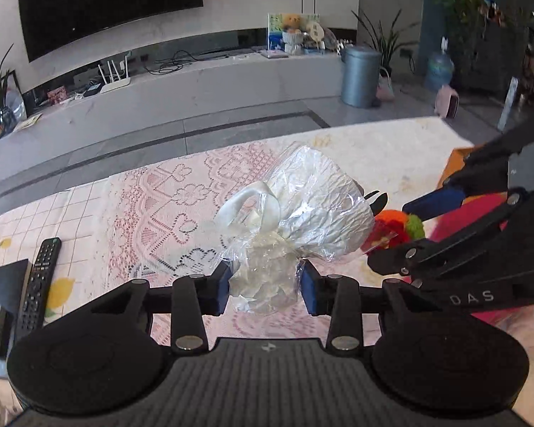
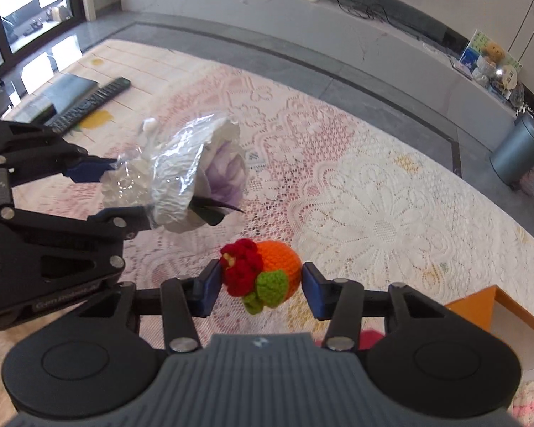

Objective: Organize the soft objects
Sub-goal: 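Carry bag and strawberry into the orange box and open both grippers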

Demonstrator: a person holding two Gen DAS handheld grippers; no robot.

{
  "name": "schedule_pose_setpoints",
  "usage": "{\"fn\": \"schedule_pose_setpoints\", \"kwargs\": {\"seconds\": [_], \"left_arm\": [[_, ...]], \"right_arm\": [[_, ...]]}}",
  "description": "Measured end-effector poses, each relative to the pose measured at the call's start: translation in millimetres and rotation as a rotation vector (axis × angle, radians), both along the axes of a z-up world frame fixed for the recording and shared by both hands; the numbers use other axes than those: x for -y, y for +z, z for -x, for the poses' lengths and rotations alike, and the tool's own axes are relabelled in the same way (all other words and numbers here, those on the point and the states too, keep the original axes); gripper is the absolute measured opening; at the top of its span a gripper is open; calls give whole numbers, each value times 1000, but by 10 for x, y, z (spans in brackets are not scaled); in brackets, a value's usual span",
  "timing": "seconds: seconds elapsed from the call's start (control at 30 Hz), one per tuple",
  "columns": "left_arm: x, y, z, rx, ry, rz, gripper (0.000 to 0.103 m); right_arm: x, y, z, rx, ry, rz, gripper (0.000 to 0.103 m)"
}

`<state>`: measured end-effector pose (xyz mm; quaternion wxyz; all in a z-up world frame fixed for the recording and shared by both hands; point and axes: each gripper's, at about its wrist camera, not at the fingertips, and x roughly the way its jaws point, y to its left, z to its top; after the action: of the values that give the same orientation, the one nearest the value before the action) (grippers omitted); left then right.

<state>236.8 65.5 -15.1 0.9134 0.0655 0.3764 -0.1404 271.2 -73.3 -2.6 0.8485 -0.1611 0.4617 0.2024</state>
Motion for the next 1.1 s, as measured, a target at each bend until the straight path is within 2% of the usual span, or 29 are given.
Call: {"fn": "schedule_pose_setpoints", "kwargs": {"seconds": [0.2,0.47,0.6,0.9,1.1], "left_arm": [[244,313,236,3,-20,100,45],[822,487,406,10,-106,146,45],[1108,517,378,-15,-150,184,45],[1852,536,228,-64,-264,209,45],[2307,433,59,-130,-318,252,45]], "right_arm": [[369,379,417,79,-6,-29,48],[1089,685,837,138,-83,-18,48],[1515,744,970,153,-149,1,48],[2334,815,1122,182,-284,57,48],[3015,795,1009,144,-437,-3,49]]}}
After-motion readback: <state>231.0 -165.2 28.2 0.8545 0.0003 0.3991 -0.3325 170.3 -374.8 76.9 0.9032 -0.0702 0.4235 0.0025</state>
